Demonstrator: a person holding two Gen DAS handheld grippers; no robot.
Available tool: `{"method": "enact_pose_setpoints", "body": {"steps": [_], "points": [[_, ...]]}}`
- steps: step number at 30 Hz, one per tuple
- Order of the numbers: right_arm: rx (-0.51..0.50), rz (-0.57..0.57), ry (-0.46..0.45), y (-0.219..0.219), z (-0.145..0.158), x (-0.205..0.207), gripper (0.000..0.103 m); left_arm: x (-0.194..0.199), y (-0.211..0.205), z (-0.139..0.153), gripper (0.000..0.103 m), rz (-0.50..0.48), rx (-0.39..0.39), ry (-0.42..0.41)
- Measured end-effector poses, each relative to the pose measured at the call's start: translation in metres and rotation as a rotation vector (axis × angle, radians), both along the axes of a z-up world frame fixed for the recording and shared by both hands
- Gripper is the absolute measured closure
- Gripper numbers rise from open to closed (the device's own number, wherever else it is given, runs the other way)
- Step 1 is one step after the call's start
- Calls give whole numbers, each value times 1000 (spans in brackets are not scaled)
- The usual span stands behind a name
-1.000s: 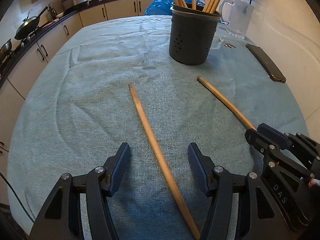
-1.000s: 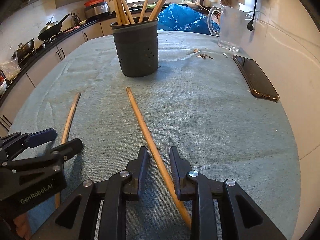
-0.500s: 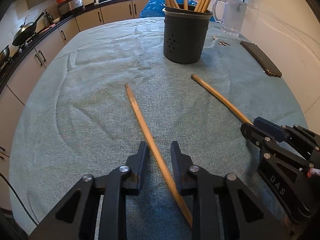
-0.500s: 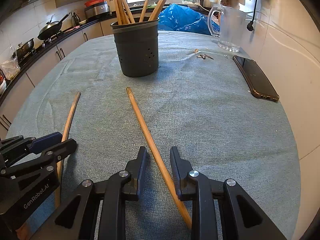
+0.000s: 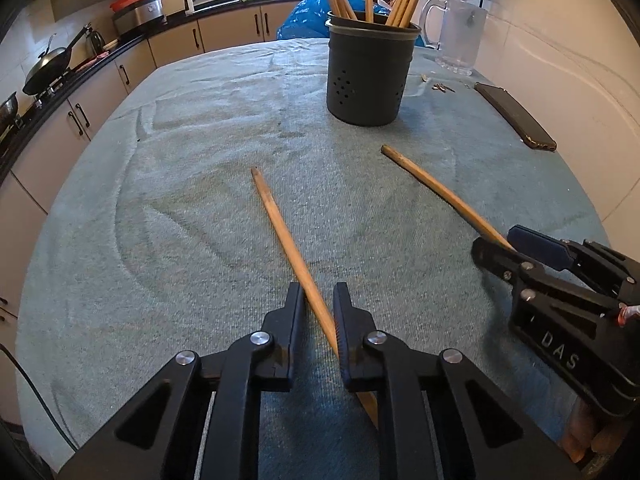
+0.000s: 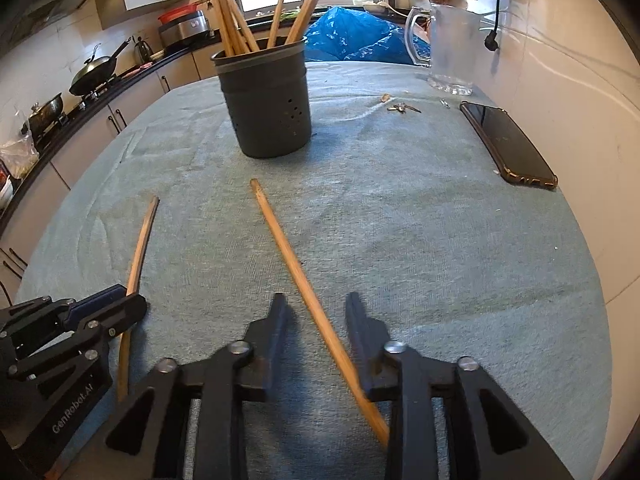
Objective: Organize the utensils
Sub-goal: 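Close the left tool on a chopstick while the right tool grasps another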
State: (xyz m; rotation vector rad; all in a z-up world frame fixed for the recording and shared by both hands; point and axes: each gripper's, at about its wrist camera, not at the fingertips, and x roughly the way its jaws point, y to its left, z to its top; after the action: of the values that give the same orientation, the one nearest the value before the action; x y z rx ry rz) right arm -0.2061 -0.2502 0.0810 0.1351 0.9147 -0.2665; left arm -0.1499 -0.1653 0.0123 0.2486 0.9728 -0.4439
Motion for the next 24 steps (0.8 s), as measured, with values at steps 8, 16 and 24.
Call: {"method": "enact_pose_setpoints", "body": {"steps": [8,16,24], "points": [[-44,-9,55,7,-1,0,58,0,20,0,84,10,-88,33],[2,-24,101,4,3,-11,83,-11,17,-2,64,-37,-45,0],[255,-37,121,-13,7,-38,86,-9,47,-1,95,-39,-73,44]]}}
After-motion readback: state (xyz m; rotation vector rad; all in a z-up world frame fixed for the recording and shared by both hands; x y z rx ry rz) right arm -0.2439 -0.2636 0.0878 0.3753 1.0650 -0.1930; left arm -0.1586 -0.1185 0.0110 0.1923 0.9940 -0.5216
